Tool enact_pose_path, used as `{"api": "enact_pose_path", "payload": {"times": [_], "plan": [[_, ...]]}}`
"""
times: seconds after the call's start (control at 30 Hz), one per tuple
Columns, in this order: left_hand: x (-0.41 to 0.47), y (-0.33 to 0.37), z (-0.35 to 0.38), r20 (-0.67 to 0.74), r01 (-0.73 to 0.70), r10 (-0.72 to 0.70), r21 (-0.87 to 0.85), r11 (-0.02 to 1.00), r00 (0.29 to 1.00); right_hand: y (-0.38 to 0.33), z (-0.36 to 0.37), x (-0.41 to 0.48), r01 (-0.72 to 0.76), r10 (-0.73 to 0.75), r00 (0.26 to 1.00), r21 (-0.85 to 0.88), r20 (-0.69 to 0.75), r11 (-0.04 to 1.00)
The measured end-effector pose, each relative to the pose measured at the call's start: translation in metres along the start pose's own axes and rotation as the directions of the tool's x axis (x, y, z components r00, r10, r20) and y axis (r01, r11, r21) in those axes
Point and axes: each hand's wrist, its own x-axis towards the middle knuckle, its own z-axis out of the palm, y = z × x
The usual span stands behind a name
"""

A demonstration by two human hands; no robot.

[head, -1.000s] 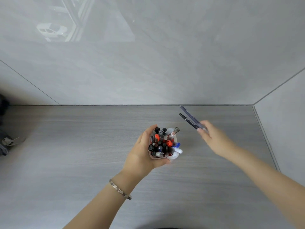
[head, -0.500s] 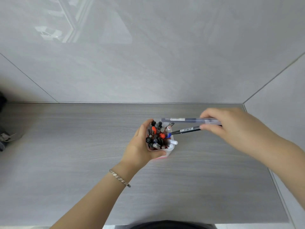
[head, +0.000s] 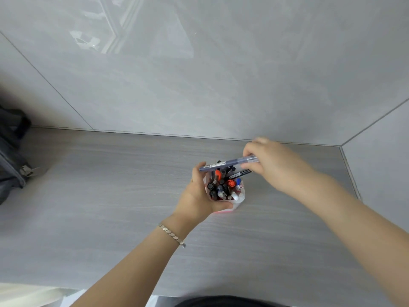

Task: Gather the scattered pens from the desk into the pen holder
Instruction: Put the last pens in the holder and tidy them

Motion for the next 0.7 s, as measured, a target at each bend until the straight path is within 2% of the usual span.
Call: {"api": "enact_pose_path", "payload": {"times": [0.13, 0.2, 0.27, 0.33, 0.4, 0.43, 0.5, 0.57, 0.63, 0.7], "plan": [[-0.001, -0.005, 0.001, -0.001, -0.013, 0.013, -0.082, 0.997, 1.000, 0.016, 0.023, 0.005, 0.147, -0.114, 0.980, 0.207, -0.164, 0.967], [-0.002, -0.008, 0.001, 0.004, -0.029, 0.029, -0.060, 0.998, 1.000, 0.016, 0.026, 0.002, 0.090, -0.007, 0.985, 0.481, -0.172, 0.872], [-0.002, -0.009, 0.001, 0.001, -0.038, 0.038, -0.053, 0.998, 0.999, 0.011, 0.033, 0.003, 0.036, 0.141, 0.970, 0.697, -0.196, 0.716], [-0.001, -0.010, 0.001, 0.004, -0.046, 0.046, -0.055, 0.997, 0.999, 0.002, 0.044, 0.012, 0.052, 0.260, 0.932, 0.805, -0.251, 0.591], [-0.001, -0.009, 0.001, 0.010, -0.051, 0.051, -0.061, 0.997, 0.999, -0.015, 0.051, 0.023, 0.060, 0.282, 0.926, 0.833, -0.252, 0.550], [-0.001, -0.009, 0.001, 0.012, -0.053, 0.054, -0.067, 0.996, 0.998, -0.022, 0.056, 0.028, 0.071, 0.254, 0.928, 0.797, -0.274, 0.599], [-0.001, -0.008, 0.001, 0.016, -0.055, 0.057, -0.085, 0.995, 0.998, -0.028, 0.066, 0.037, 0.110, 0.118, 0.935, 0.590, -0.335, 0.800], [-0.001, -0.006, 0.000, 0.029, -0.044, 0.047, -0.094, 0.995, 0.998, -0.026, 0.077, 0.043, 0.096, -0.005, 0.964, 0.332, -0.265, 0.938], [-0.001, -0.003, -0.001, 0.045, -0.051, 0.055, -0.091, 0.995, 0.997, -0.023, 0.080, 0.043, 0.072, -0.017, 0.980, 0.276, -0.198, 0.959], [-0.004, 0.005, -0.002, 0.046, -0.092, 0.094, -0.043, 0.995, 0.994, -0.022, 0.071, 0.036, 0.086, 0.012, 0.970, 0.387, -0.243, 0.918]]}}
